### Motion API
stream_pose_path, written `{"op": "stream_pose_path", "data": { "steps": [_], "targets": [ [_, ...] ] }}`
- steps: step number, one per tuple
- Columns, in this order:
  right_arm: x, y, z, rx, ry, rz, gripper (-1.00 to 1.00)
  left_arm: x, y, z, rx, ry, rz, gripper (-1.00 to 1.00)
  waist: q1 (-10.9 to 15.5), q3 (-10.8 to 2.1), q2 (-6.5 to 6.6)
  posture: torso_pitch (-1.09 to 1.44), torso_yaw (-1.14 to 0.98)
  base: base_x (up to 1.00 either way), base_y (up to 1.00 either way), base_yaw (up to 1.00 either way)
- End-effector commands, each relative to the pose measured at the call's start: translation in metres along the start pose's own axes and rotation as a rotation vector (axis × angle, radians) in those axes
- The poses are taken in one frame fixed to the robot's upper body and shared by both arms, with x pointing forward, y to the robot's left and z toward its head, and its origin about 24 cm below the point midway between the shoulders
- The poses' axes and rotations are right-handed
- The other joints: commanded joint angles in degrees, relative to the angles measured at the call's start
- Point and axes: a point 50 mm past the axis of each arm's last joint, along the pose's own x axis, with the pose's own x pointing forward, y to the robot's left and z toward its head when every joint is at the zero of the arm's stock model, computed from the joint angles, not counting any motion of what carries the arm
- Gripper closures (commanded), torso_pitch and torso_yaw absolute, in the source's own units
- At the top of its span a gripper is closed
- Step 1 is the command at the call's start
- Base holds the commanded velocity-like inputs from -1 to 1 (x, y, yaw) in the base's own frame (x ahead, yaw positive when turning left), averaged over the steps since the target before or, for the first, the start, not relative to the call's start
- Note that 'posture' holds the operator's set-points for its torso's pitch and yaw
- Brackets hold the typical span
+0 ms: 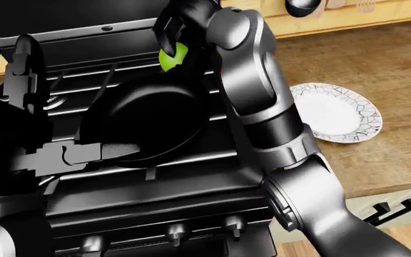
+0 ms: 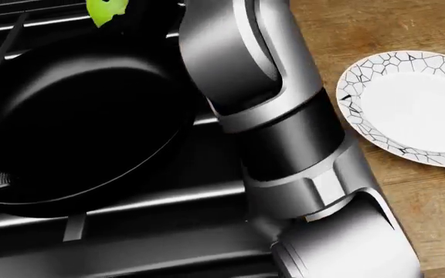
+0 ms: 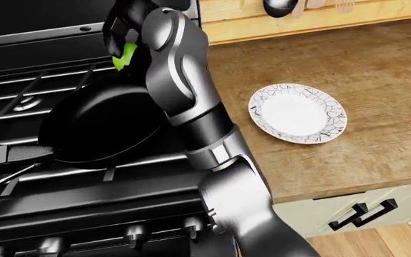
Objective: Pick the lime from the plate and place it in the pan.
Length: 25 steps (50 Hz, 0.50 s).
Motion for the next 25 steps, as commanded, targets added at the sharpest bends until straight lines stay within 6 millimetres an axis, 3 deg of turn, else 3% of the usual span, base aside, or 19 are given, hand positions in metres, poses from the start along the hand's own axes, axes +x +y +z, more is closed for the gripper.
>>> {"op": "stream_pose_path", "data": {
  "steps": [1, 25],
  "targets": [
    [-0.008, -0.010, 0.018, -0.030, -0.061, -0.049, 1.00, 0.001, 0.003, 0.009, 0.002, -0.060, 0.018, -1.00, -0.05, -1.40, 0.39, 0.00, 0.00, 0.00, 0.00, 0.00],
    [-0.008, 0.040, 0.030, -0.037, -0.097, 0.142, 1.00, 0.001, 0.004, 0.010, 0.001, -0.062, 0.022, -1.00, -0.21, -1.61, 0.95, 0.00, 0.00, 0.00, 0.00, 0.00]
  ]
}}
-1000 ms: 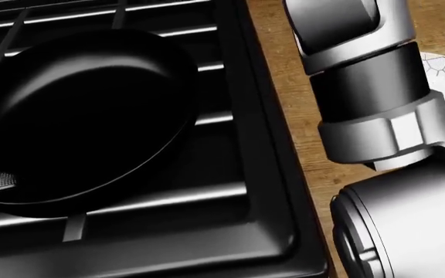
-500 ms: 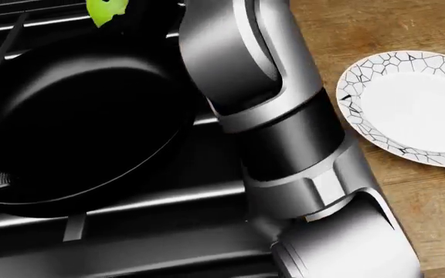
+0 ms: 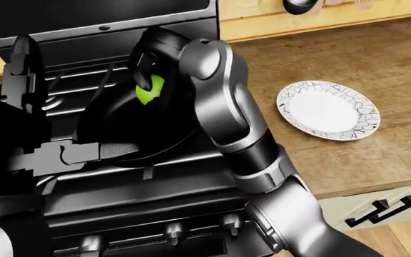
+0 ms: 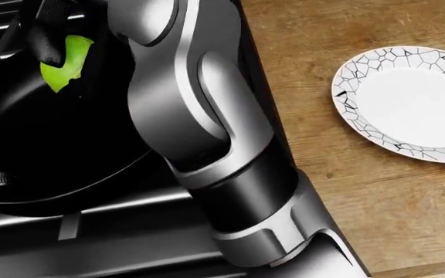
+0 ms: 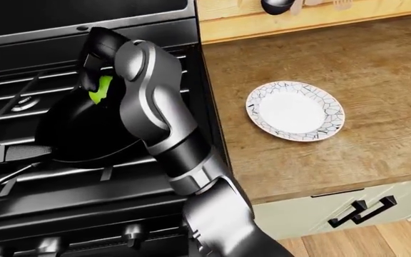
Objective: Pick the lime from the plate and place it in the pan.
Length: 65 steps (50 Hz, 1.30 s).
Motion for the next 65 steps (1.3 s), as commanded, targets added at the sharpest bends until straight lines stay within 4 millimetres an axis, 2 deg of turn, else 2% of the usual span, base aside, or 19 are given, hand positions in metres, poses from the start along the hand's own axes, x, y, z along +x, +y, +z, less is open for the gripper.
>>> {"op": "stream_pose_path", "data": {
  "steps": [1, 38, 44, 65],
  "targets": [
    [-0.007, -0.008, 0.018, -0.045, -0.055, -0.038, 1.00, 0.001, 0.003, 0.010, 0.003, -0.065, 0.019, -1.00, -0.02, -1.38, 0.42, 0.00, 0.00, 0.00, 0.00, 0.00],
    [0.014, 0.019, 0.016, -0.071, -0.011, 0.092, 1.00, 0.001, 0.004, 0.010, 0.001, -0.067, 0.022, -1.00, -0.25, -1.59, 0.92, 0.00, 0.00, 0.00, 0.00, 0.00],
    [0.019, 0.021, 0.009, -0.063, 0.008, 0.107, 1.00, 0.001, 0.004, 0.010, 0.002, -0.067, 0.022, -1.00, -0.24, -1.61, 0.96, 0.00, 0.00, 0.00, 0.00, 0.00],
    [0.023, 0.026, 0.005, -0.069, 0.025, 0.127, 1.00, 0.001, 0.004, 0.011, 0.000, -0.069, 0.021, -1.00, -0.21, -1.70, 1.05, 0.00, 0.00, 0.00, 0.00, 0.00]
  ]
}}
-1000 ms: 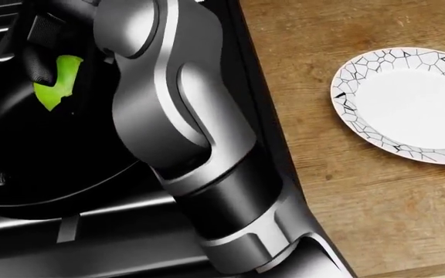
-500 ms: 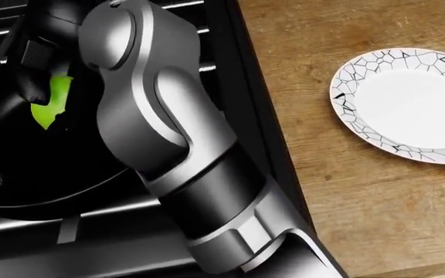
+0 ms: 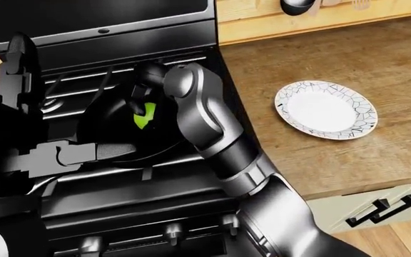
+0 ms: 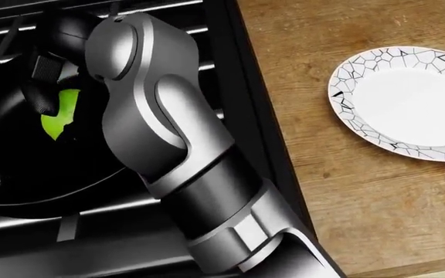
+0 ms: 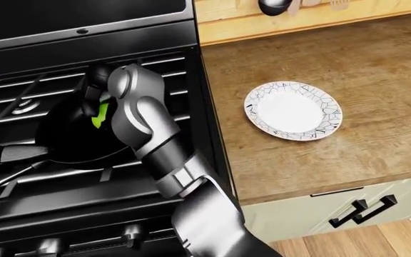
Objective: Pick the lime from the plate and place it in the pan.
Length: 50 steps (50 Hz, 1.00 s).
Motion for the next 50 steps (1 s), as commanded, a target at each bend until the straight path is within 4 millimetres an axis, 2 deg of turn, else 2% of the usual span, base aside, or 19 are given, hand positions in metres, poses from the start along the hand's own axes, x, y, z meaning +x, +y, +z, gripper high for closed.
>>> {"op": "stream_pose_path", "data": {
  "steps": [1, 10, 15, 27, 38, 39, 40, 41, 50],
  "targets": [
    [-0.009, -0.011, 0.017, -0.041, -0.061, -0.065, 1.00, 0.001, 0.002, 0.009, 0.004, -0.061, 0.016, -1.00, -0.02, -1.35, 0.45, 0.00, 0.00, 0.00, 0.00, 0.00],
    [0.002, -0.015, 0.022, -0.054, -0.067, -0.070, 1.00, 0.001, 0.002, 0.008, 0.004, -0.061, 0.015, -1.00, -0.14, -1.48, 0.64, 0.00, 0.00, 0.00, 0.00, 0.00],
    [0.011, -0.018, 0.013, -0.051, -0.053, -0.069, 1.00, 0.001, 0.003, 0.009, 0.004, -0.060, 0.018, -1.00, -0.15, -1.49, 0.69, 0.00, 0.00, 0.00, 0.00, 0.00],
    [0.018, -0.022, 0.005, -0.044, -0.037, -0.071, 1.00, 0.001, 0.003, 0.009, 0.007, -0.062, 0.017, -1.00, -0.10, -1.49, 0.66, 0.00, 0.00, 0.00, 0.00, 0.00],
    [0.018, -0.027, 0.008, -0.067, -0.055, -0.092, 1.00, 0.001, 0.003, 0.009, 0.004, -0.061, 0.018, -1.00, -0.10, -1.48, 0.67, 0.00, 0.00, 0.00, 0.00, 0.00],
    [0.018, -0.028, 0.009, -0.079, -0.060, -0.099, 0.64, 0.001, 0.003, 0.009, 0.004, -0.061, 0.017, -1.00, -0.09, -1.47, 0.67, 0.00, 0.00, 0.00, 0.00, 0.00],
    [0.018, -0.028, 0.009, -0.084, -0.060, -0.101, -0.51, 0.001, 0.003, 0.009, 0.003, -0.061, 0.018, -1.00, -0.09, -1.45, 0.68, 0.00, 0.00, 0.00, 0.00, 0.00],
    [0.018, -0.027, 0.009, -0.097, -0.061, -0.098, -1.00, 0.001, 0.003, 0.009, 0.004, -0.061, 0.018, -1.00, -0.08, -1.44, 0.67, 0.00, 0.00, 0.00, 0.00, 0.00],
    [0.017, -0.027, 0.011, -0.118, -0.068, -0.103, -1.00, 0.001, 0.003, 0.008, 0.003, -0.062, 0.020, -1.00, -0.04, -1.41, 0.60, 0.00, 0.00, 0.00, 0.00, 0.00]
  ]
}}
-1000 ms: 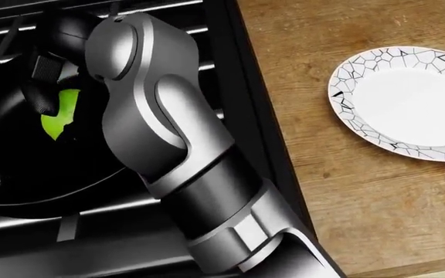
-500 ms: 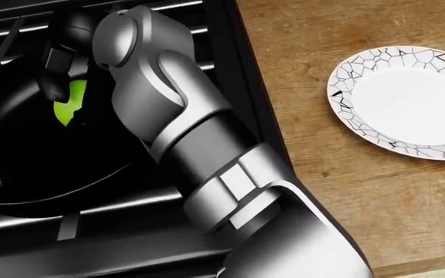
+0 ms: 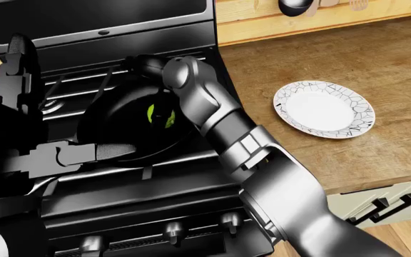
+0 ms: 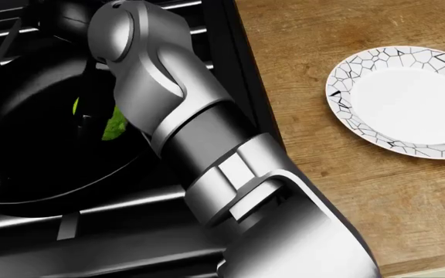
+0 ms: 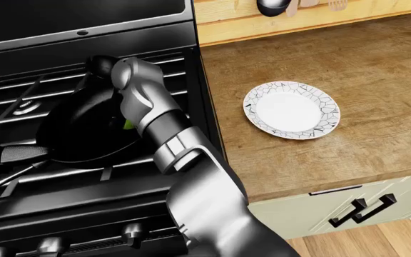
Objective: Pick the lime from the plate and place it in the pan.
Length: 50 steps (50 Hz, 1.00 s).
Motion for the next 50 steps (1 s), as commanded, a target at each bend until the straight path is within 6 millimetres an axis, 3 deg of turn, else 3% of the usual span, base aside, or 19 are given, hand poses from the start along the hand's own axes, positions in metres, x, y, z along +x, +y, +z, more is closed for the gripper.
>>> {"op": "stream_pose_path", "data": {
  "steps": [1, 11, 21, 26, 50],
  "targets": [
    [-0.008, -0.013, 0.018, -0.041, -0.057, -0.057, -1.00, 0.001, 0.003, 0.009, 0.005, -0.062, 0.019, -1.00, -0.01, -1.31, 0.42, 0.00, 0.00, 0.00, 0.00, 0.00],
    [-0.011, -0.017, 0.024, -0.044, -0.076, -0.070, -1.00, 0.001, 0.004, 0.009, 0.006, -0.062, 0.022, -1.00, 0.00, -1.31, 0.40, 0.00, 0.00, 0.00, 0.00, 0.00],
    [-0.040, -0.063, 0.053, -0.014, -0.147, -0.187, -1.00, 0.001, 0.003, 0.008, 0.005, -0.062, 0.023, -1.00, 0.01, -1.04, 0.23, 0.00, 0.00, 0.00, 0.00, 0.00],
    [-0.045, -0.070, 0.058, -0.007, -0.158, -0.209, -1.00, 0.001, 0.003, 0.007, 0.005, -0.062, 0.023, -1.00, 0.01, -0.89, 0.10, 0.00, 0.00, 0.00, 0.00, 0.00],
    [-0.106, -0.127, 0.050, 0.122, -0.195, -0.500, -1.00, 0.002, 0.006, 0.010, 0.005, -0.065, 0.036, -1.00, 0.27, -0.42, -0.61, 0.00, 0.00, 0.00, 0.00, 0.00]
  ]
}}
